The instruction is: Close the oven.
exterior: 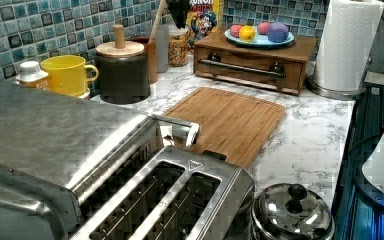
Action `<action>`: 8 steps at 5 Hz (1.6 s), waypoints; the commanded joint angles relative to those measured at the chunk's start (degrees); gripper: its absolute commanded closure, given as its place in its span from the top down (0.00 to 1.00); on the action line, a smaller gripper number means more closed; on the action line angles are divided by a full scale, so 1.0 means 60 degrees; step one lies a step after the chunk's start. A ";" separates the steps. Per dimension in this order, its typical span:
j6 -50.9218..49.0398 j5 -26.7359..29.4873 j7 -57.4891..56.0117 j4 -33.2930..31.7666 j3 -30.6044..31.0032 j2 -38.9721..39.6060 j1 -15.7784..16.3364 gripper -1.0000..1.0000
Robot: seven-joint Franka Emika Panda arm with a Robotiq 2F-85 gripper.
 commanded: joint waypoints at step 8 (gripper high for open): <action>0.2279 0.7639 -1.2904 -0.1164 0.0357 0.1515 -0.1271 0.00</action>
